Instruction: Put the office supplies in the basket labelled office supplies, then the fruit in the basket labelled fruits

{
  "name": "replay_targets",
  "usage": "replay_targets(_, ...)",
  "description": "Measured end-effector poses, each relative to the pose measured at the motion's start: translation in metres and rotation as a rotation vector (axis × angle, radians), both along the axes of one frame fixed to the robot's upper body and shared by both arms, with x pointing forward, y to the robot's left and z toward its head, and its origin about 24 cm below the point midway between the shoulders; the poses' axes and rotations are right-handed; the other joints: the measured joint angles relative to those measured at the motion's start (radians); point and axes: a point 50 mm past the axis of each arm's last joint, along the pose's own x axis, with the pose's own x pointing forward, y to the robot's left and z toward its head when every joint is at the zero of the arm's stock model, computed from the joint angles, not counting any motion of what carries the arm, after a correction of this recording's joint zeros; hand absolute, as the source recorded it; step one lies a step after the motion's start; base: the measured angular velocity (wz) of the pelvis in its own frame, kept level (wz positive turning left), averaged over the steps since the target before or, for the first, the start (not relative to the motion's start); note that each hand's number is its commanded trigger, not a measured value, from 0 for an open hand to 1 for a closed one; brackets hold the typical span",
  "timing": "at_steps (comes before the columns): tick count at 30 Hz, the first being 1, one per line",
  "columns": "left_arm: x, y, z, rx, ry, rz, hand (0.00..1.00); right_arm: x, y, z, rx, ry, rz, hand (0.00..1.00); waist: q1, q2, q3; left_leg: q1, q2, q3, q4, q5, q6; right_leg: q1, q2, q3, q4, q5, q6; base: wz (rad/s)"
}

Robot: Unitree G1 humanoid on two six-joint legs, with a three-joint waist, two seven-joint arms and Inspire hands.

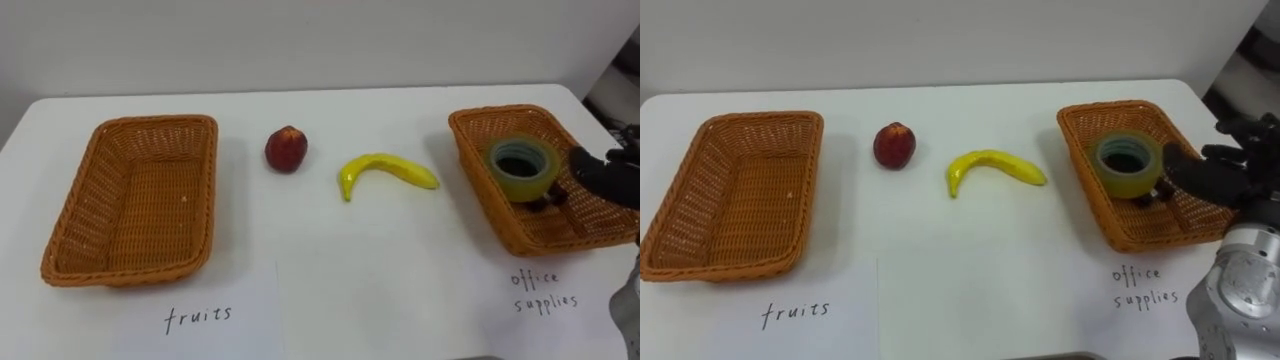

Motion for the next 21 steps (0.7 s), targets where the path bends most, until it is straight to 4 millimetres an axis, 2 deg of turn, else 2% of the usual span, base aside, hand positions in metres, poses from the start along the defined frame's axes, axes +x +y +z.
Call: replay_targets(21, 0.0008, -0.0001, 0.0, 0.0, -0.005, 0.009, 0.0, 0.0001, 0.0003, 0.0, 0.0, 0.0, 0.004, 0.0, 0.005, 0.0, -0.0008, -0.002, 0.0, 0.0, -0.001, 0.0, 0.0, -0.004, -0.001, -0.001, 0.002, 0.0, 0.0, 0.0)
